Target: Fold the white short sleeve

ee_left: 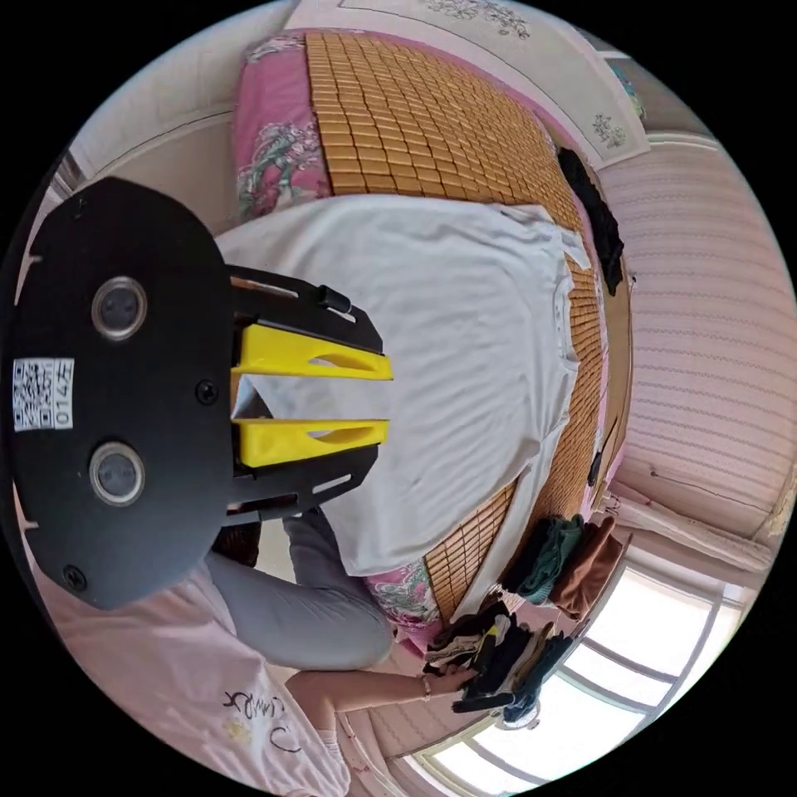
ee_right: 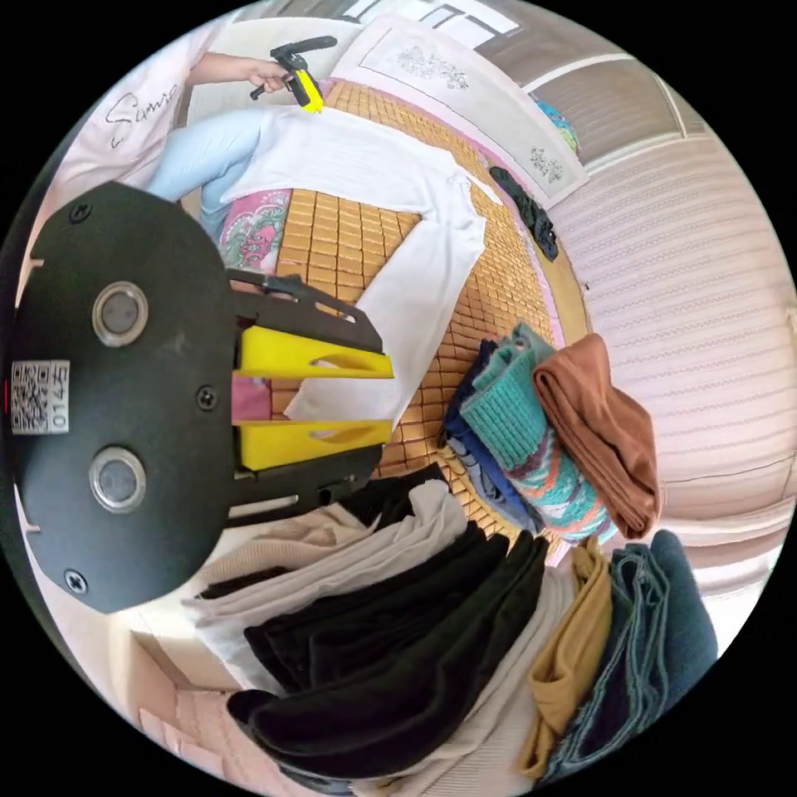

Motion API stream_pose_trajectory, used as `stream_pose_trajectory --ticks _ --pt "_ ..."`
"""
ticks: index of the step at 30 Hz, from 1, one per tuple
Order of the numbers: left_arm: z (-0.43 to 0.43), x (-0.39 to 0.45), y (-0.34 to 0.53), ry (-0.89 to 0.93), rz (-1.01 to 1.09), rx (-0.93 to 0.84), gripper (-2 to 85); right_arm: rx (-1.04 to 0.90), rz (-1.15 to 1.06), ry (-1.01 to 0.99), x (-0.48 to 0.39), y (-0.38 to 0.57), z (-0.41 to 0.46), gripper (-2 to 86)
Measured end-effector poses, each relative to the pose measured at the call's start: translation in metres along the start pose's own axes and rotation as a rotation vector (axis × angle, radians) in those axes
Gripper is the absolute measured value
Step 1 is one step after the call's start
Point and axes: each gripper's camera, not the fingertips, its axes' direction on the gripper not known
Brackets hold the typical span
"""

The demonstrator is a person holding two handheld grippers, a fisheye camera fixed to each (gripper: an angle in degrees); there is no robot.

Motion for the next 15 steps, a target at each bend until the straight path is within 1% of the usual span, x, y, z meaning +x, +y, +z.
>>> stream_pose_trajectory --ticks 1,2,3,4,6,9,12,14,15 --pt "-0.021 -0.022 0.019 -0.049 -0.056 0.012 8.1 0.023 -0.046 -0.127 -0.028 0.025 0.003 8.0" --pt "-0.04 -0.044 0.037 -0.089 -0.11 0.018 8.4 0.031 -0.064 -0.198 -0.042 0.039 0.007 8.0" --pt "-0.049 -0.054 0.045 -0.112 -0.139 0.018 8.7 0.028 -0.091 -0.335 -0.072 0.067 0.021 8.1" --pt "-0.064 -0.075 0.06 -0.153 -0.198 0.022 9.2 -0.026 -0.115 -0.435 -0.1 0.093 0.041 8.3" --pt "-0.084 -0.103 0.08 -0.15 -0.267 0.038 9.8 -0.149 -0.116 -0.535 -0.132 0.116 0.066 9.4" --pt "-0.101 -0.144 0.101 -0.057 -0.36 0.074 10.4 -0.259 -0.118 -0.513 -0.165 0.14 0.095 11.0" --pt "-0.103 -0.172 0.111 0.059 -0.417 0.106 10.6 -0.33 -0.156 -0.38 -0.186 0.154 0.114 11.6" --pt "-0.097 -0.181 0.111 0.128 -0.423 0.105 10.5 -0.346 -0.166 -0.36 -0.195 0.16 0.125 10.2" --pt "-0.095 -0.183 0.11 0.14 -0.422 0.097 10.2 -0.353 -0.178 -0.386 -0.201 0.164 0.132 6.9"
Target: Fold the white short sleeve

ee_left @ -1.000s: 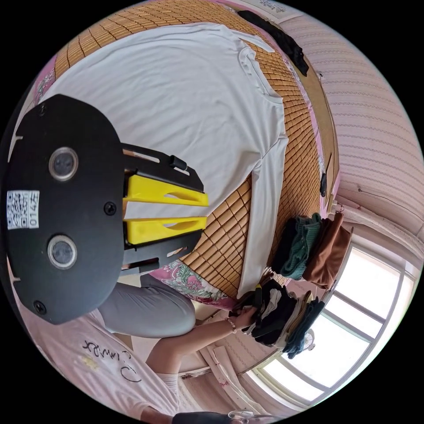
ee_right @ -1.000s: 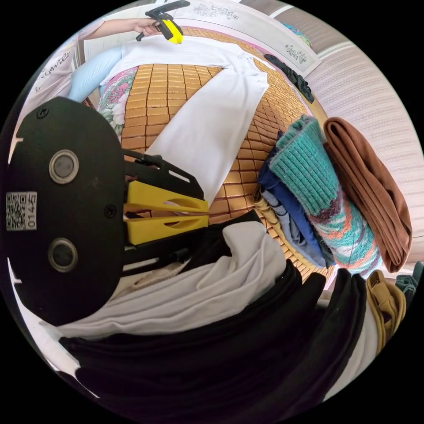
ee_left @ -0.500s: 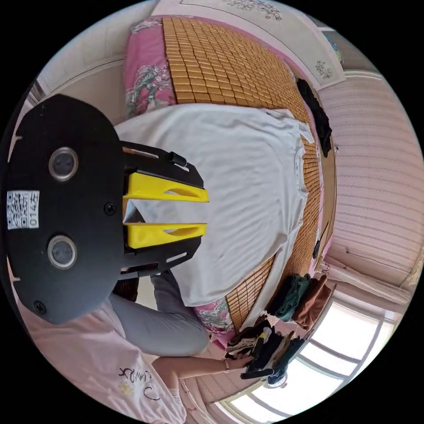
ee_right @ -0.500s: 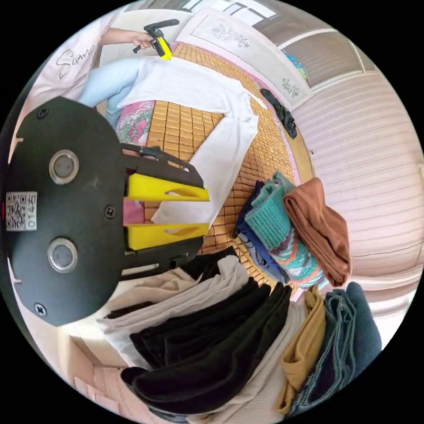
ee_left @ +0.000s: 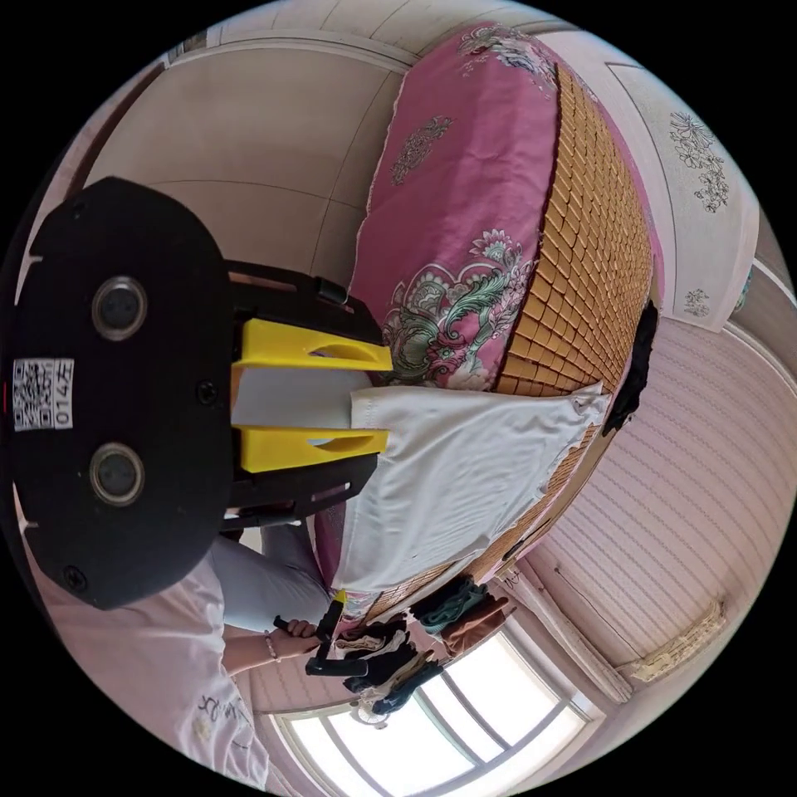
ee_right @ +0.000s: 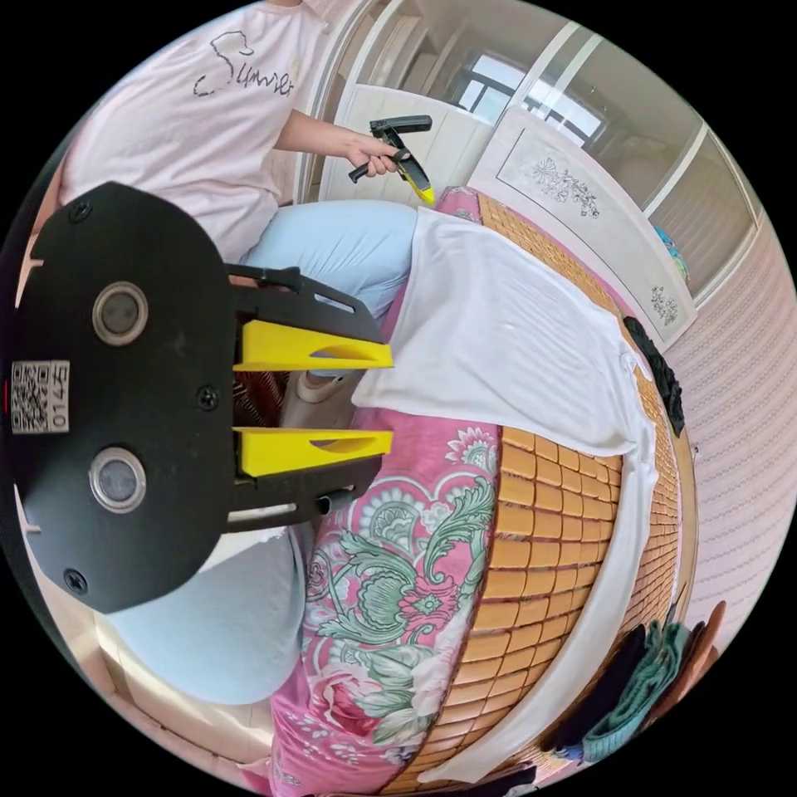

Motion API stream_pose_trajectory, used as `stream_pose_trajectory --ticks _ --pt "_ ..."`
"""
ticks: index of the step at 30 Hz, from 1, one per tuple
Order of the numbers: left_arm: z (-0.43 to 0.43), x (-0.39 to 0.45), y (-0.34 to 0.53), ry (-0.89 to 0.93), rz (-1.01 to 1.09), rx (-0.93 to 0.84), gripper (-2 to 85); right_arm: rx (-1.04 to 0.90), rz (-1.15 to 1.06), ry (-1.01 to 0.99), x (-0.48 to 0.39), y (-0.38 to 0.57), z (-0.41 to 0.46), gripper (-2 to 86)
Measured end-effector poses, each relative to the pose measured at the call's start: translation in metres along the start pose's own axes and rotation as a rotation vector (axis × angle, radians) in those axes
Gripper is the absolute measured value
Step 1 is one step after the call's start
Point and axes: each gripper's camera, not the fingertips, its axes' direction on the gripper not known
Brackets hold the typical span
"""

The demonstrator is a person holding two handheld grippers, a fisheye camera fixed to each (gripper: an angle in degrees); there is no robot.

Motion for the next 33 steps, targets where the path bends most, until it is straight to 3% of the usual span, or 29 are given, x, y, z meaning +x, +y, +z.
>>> stream_pose_trajectory --ticks 8,21,27,33 --pt "-0.026 -0.015 -0.018 0.12 0.015 0.014 -0.4 0.028 -0.001 0.063 0.001 0.007 0.021 0.9" --pt "-0.041 -0.01 -0.03 0.152 0.021 -0.023 2.6 -0.068 0.012 -0.014 0.038 0.003 0.086 0.7" --pt "-0.062 -0.009 -0.033 0.003 0.056 0.009 6.2 -0.144 0.037 0.066 0.054 -0.006 0.113 0.9" --pt "-0.083 -0.016 -0.103 -0.126 0.151 0.114 4.3 -0.109 -0.143 0.191 0.037 -0.08 0.127 1.0"
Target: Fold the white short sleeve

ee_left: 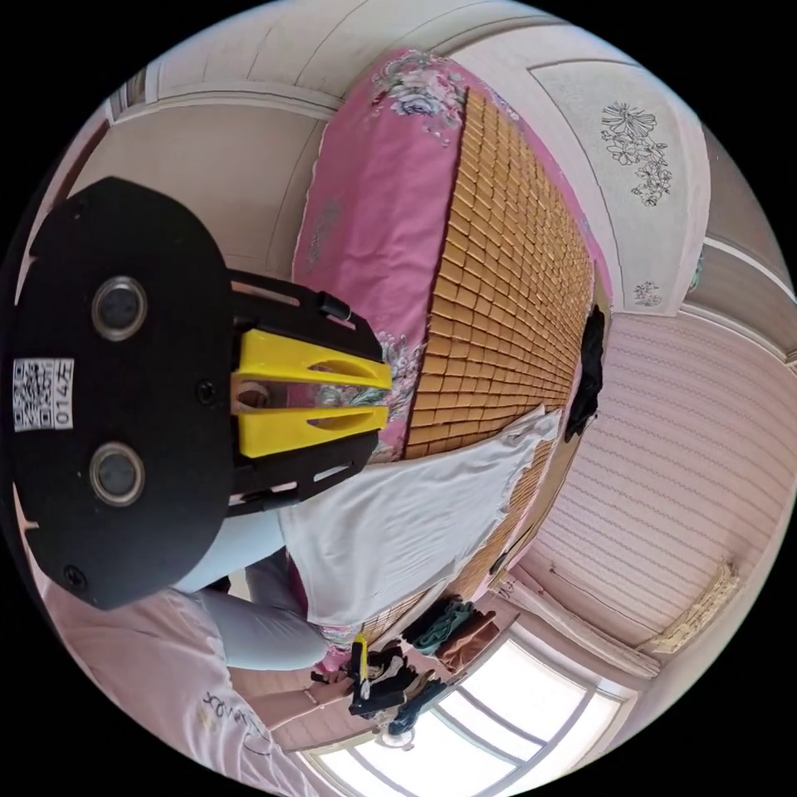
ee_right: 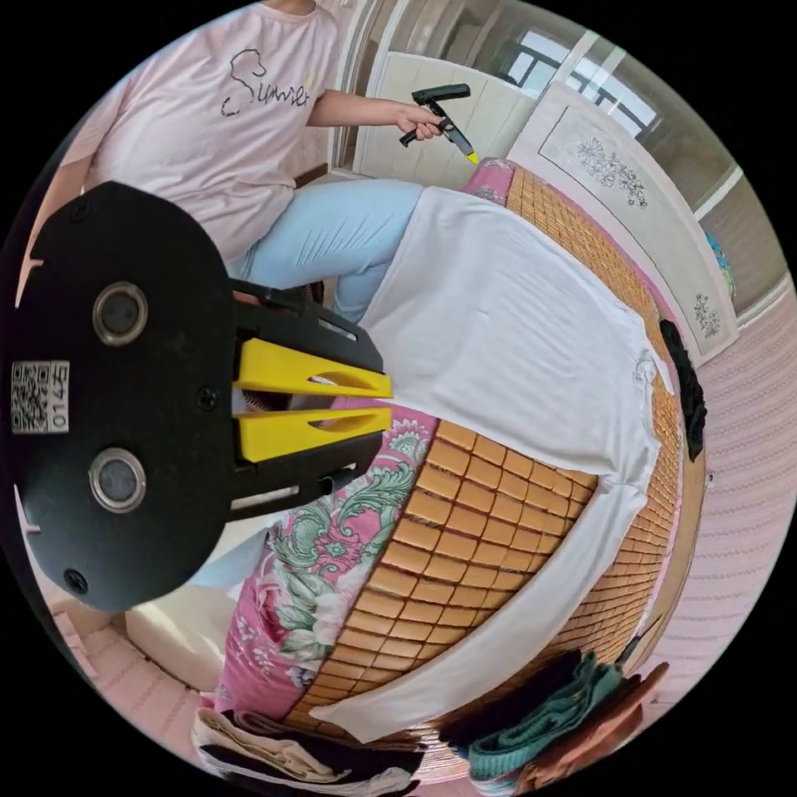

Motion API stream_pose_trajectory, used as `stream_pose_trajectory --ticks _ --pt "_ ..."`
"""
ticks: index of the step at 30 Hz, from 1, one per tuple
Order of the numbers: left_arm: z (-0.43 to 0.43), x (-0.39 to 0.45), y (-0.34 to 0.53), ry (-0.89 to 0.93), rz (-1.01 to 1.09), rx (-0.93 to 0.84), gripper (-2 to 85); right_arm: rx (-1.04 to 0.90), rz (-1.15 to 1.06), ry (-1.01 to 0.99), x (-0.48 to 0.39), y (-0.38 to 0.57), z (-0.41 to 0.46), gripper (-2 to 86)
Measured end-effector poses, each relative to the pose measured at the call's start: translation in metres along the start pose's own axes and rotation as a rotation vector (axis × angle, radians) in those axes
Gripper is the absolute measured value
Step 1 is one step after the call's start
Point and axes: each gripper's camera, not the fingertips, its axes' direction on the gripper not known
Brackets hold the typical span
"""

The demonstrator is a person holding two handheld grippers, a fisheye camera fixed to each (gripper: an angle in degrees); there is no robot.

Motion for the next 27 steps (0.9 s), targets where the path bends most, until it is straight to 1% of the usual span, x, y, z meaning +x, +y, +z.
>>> stream_pose_trajectory --ticks 2,3,5,7,11,13,14,16,18,20,21,22,23,25,26,27 --pt "0.027 0.006 -0.056 -0.001 0.074 -0.008 3.8 0.02 -0.085 -0.002 -0.011 -0.046 0.008 1.0" --pt "0.035 0.01 -0.071 -0.011 0.095 -0.008 3.8 0.036 -0.153 -0.006 -0.022 -0.079 0.016 1.0" --pt "0.077 0.029 -0.132 -0.054 0.173 0.018 3.7 0.074 -0.253 0.005 -0.045 -0.131 0.032 1.1" --pt "0.116 0.042 -0.18 -0.054 0.191 0.02 3.9 0.115 -0.373 0.048 -0.079 -0.202 0.061 1.4" --pt "0.205 0.083 -0.276 -0.035 0.225 0.023 5.1 0.152 -0.462 0.107 -0.117 -0.305 0.117 2.6" --pt "0.248 0.099 -0.307 -0.085 0.237 -0.006 5.6 0.158 -0.467 0.098 -0.129 -0.366 0.155 3.2" --pt "0.274 0.106 -0.323 -0.103 0.229 -0.024 5.7 0.155 -0.46 0.088 -0.13 -0.38 0.165 3.3" --pt "0.311 0.112 -0.337 -0.103 0.224 -0.062 5.8 0.134 -0.403 0.001 -0.124 -0.429 0.2 3.9" --pt "0.347 0.116 -0.343 -0.125 0.234 -0.134 5.7 0.122 -0.358 -0.074 -0.116 -0.454 0.223 4.0" --pt "0.384 0.115 -0.342 -0.142 0.241 -0.242 5.2 0.121 -0.338 -0.086 -0.112 -0.47 0.245 3.6" --pt "0.389 0.114 -0.34 -0.138 0.243 -0.252 4.4 0.12 -0.333 -0.057 -0.11 -0.476 0.26 2.8" --pt "0.387 0.111 -0.337 -0.086 0.247 -0.212 2.7 0.091 -0.338 -0.029 -0.11 -0.482 0.278 2.1" --pt "0.387 0.105 -0.335 -0.058 0.223 -0.208 1.0 0.066 -0.336 -0.012 -0.109 -0.484 0.288 1.8" --pt "0.382 0.097 -0.333 -0.055 0.19 -0.184 -0.3 -0.029 -0.306 0.039 -0.104 -0.49 0.322 0.8" --pt "0.373 0.089 -0.33 -0.072 0.167 -0.15 -0.6 -0.037 -0.301 0.055 -0.103 -0.489 0.328 0.6" --pt "0.367 0.085 -0.328 -0.072 0.152 -0.128 -0.7 0.0 -0.3 0.072 -0.102 -0.484 0.333 0.3"
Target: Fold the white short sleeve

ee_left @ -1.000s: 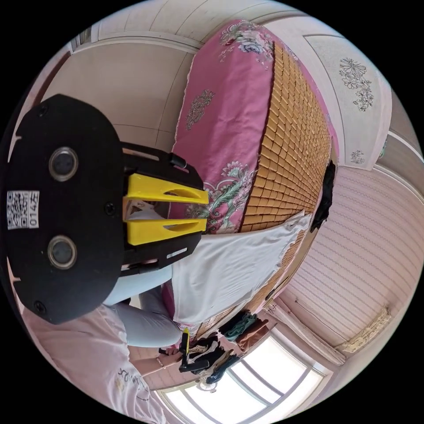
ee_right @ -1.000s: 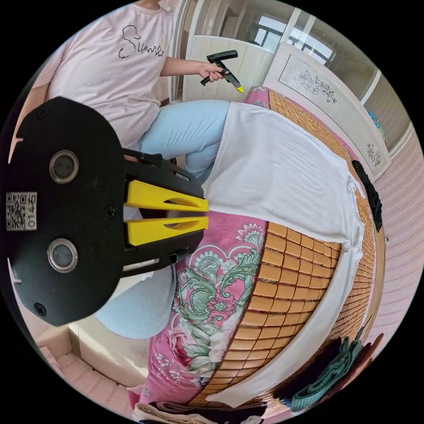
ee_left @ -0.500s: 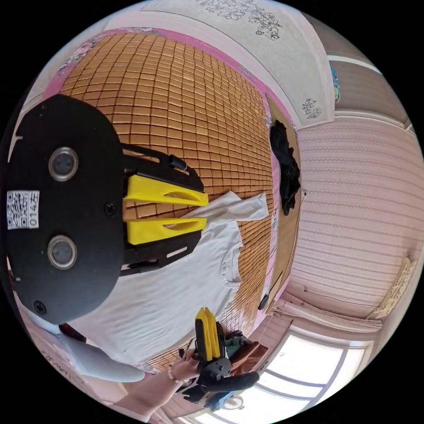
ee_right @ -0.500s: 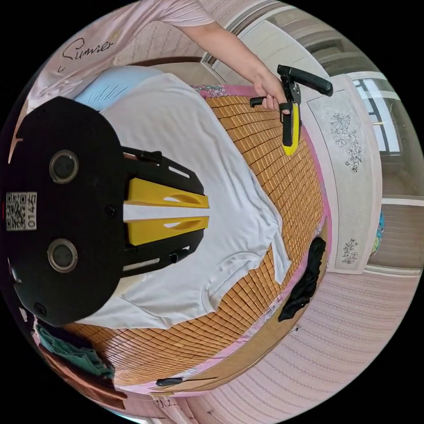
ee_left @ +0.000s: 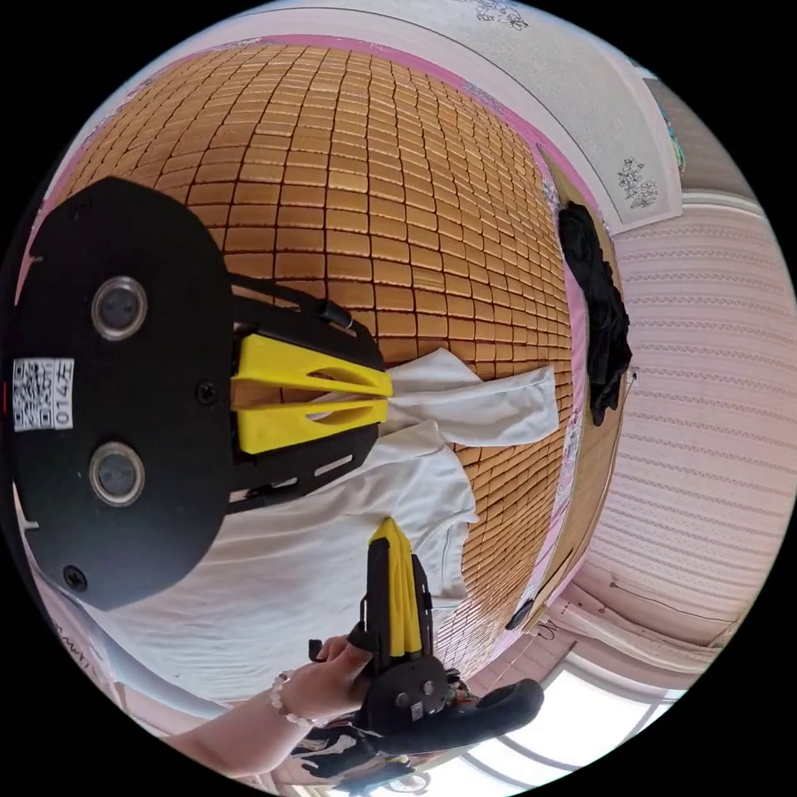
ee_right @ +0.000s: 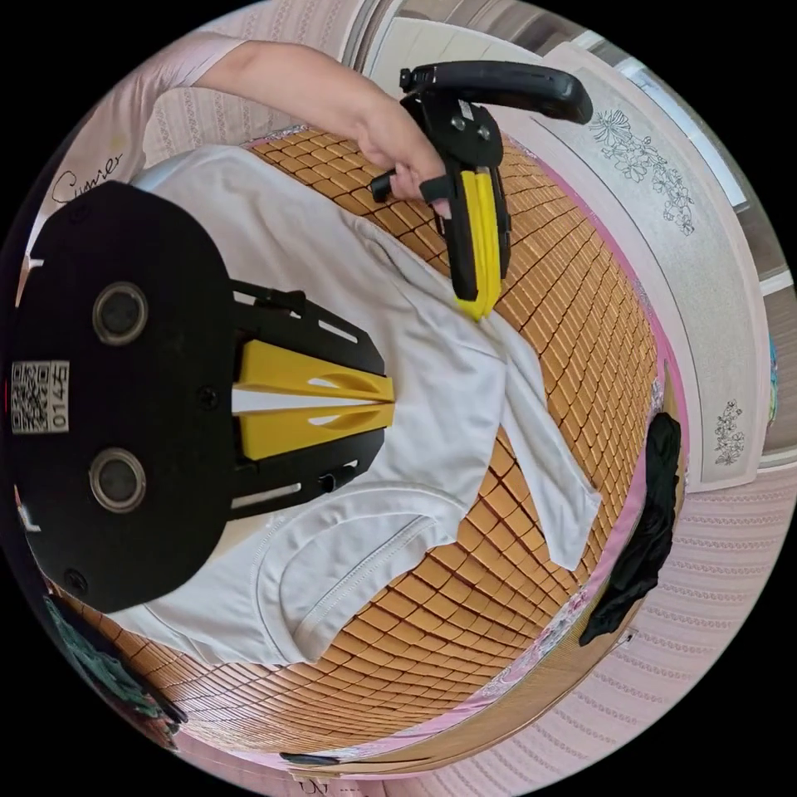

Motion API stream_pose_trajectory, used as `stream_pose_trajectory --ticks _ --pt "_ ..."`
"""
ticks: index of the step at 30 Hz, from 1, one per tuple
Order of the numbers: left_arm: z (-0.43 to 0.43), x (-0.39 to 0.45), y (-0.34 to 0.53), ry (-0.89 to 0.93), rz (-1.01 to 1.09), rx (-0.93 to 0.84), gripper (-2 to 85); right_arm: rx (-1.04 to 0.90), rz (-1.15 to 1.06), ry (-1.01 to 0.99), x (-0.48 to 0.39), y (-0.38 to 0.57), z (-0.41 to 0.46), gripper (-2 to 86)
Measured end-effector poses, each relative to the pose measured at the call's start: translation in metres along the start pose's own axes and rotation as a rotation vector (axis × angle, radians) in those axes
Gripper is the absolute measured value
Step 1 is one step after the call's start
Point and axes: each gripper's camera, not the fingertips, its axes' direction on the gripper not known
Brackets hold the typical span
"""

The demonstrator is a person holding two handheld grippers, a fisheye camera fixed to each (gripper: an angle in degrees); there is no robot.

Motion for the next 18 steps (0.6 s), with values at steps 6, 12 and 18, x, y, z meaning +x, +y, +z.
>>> stream_pose_trajectory --ticks 6,12,18 --pt "-0.07 -0.051 0.077 0.013 -0.122 0.126 -0.8 -0.016 0.01 0.071 0.004 0.01 0.028 0.1" --pt "-0.106 -0.084 0.147 -0.031 -0.189 0.102 2.0 0.066 0.075 0.077 0.009 0.004 0.023 2.1" --pt "-0.128 -0.071 0.111 -0.03 -0.059 0.163 4.3 0.228 0.094 -0.105 0.002 -0.033 0.033 7.6"
